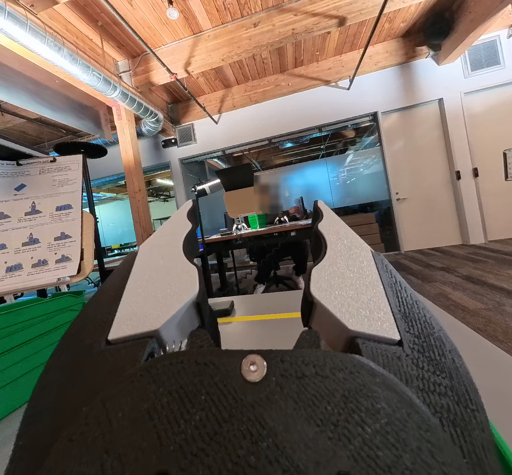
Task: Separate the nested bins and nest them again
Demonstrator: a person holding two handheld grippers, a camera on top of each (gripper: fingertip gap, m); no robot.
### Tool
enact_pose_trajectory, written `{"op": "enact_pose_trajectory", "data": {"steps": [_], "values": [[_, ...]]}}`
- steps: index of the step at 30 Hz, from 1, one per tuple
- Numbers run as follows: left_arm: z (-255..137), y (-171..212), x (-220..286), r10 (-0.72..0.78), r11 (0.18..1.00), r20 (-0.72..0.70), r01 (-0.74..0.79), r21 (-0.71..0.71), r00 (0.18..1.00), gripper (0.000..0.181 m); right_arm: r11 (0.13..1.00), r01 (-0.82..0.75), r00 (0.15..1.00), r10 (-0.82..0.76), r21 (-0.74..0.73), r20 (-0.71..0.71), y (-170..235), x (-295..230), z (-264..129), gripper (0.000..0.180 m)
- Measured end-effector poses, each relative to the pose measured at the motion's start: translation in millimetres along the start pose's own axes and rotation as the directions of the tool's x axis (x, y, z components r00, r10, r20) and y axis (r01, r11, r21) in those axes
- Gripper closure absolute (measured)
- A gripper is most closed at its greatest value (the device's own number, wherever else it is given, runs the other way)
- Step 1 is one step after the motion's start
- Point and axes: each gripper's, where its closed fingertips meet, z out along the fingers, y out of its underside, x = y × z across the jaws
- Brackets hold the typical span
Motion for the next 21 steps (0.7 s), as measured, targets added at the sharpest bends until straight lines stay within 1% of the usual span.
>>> {"op": "enact_pose_trajectory", "data": {"steps": [4, 9, 14, 19, 21], "values": [[1.0, -10.1, -4.9, 0.009, 0.992, -0.003, -0.008, 0.127, 1.0, 0.176, 1.0, -0.007, 1.0, 0.007, -0.007, -0.002, 2.0, 1.3, 0.5, 0.099], [2.2, -11.3, -1.8, 0.005, 0.983, -0.087, 0.011, 0.183, 0.996, 0.176, 1.0, -0.015, 1.0, 0.015, -0.016, -0.002, 4.2, 1.9, 1.2, 0.099], [-0.5, -12.1, 4.1, 0.058, 0.963, -0.088, -0.033, 0.268, 0.994, 0.176, 1.0, -0.019, 1.0, 0.019, -0.02, -0.003, 5.3, 2.7, 1.4, 0.099], [0.2, -5.6, 10.5, 0.072, 0.961, -0.133, -0.033, 0.276, 0.989, 0.176, 0.999, -0.035, 0.999, 0.035, -0.028, -0.001, 7.3, 3.3, 2.0, 0.099], [-0.2, -5.0, 11.4, 0.081, 0.959, -0.127, -0.042, 0.281, 0.989, 0.176, 0.999, -0.036, 0.999, 0.036, -0.029, 0.0, 7.5, 3.4, 2.0, 0.098]]}}
